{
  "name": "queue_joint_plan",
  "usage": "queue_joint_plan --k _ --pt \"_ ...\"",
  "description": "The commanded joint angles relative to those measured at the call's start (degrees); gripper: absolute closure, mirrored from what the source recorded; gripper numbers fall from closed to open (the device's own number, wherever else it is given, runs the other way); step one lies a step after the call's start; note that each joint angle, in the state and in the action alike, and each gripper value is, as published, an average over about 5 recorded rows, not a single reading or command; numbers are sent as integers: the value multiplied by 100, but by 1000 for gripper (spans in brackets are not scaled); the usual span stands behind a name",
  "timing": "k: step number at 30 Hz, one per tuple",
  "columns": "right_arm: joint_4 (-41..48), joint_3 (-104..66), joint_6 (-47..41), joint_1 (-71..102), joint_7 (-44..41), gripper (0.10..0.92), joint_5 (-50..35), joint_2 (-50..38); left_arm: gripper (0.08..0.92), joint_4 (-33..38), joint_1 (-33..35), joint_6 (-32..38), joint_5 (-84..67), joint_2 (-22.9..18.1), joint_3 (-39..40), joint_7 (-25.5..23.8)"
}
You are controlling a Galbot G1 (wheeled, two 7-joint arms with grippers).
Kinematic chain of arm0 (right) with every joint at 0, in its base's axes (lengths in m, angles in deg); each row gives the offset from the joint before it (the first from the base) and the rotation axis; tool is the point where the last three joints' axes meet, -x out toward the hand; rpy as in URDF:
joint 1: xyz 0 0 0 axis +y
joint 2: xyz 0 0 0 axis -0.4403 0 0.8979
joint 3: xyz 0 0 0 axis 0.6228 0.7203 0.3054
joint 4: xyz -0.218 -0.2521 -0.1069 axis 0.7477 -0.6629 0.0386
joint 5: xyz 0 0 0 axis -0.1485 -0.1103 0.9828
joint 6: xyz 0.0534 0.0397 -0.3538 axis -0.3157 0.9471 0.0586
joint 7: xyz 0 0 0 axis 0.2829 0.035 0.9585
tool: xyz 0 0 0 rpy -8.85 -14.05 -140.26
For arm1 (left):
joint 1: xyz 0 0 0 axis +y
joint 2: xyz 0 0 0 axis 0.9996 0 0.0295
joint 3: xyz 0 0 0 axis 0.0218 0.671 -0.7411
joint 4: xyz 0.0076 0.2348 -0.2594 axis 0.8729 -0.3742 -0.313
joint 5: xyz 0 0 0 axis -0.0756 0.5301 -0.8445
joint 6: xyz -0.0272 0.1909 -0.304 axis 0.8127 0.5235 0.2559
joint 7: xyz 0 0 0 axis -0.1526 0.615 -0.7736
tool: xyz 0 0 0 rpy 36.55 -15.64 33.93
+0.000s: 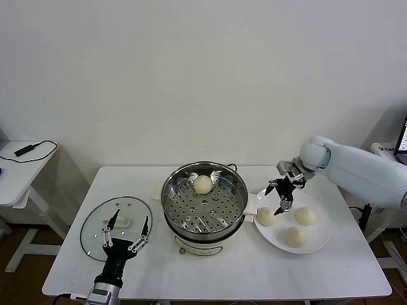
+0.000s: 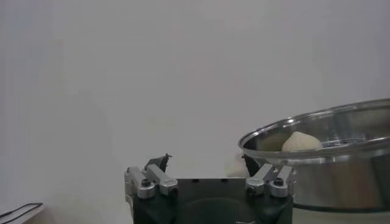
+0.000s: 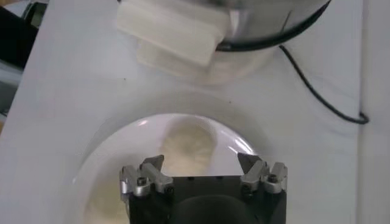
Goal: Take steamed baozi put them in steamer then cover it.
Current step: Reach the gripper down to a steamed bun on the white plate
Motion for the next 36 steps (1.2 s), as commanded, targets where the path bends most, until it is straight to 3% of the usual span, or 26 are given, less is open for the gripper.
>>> queue_joint_plan --k 1,16,22,31,36 --pt "280 -165 -117 533 182 203 101 144 177 -14 7 3 12 -11 9 4" --pt "392 -349 -47 737 214 203 396 255 177 -38 -5 13 10 -8 -1 17" --pt "265 -357 -21 588 212 294 459 166 177 -46 -28 6 5 -6 -1 23" --pt "-356 46 38 -467 -78 338 385 -324 177 -31 -121 -39 -4 18 62 28" --pt "-803 722 12 -1829 -631 345 -132 -355 177 8 -162 -65 -8 44 103 34"
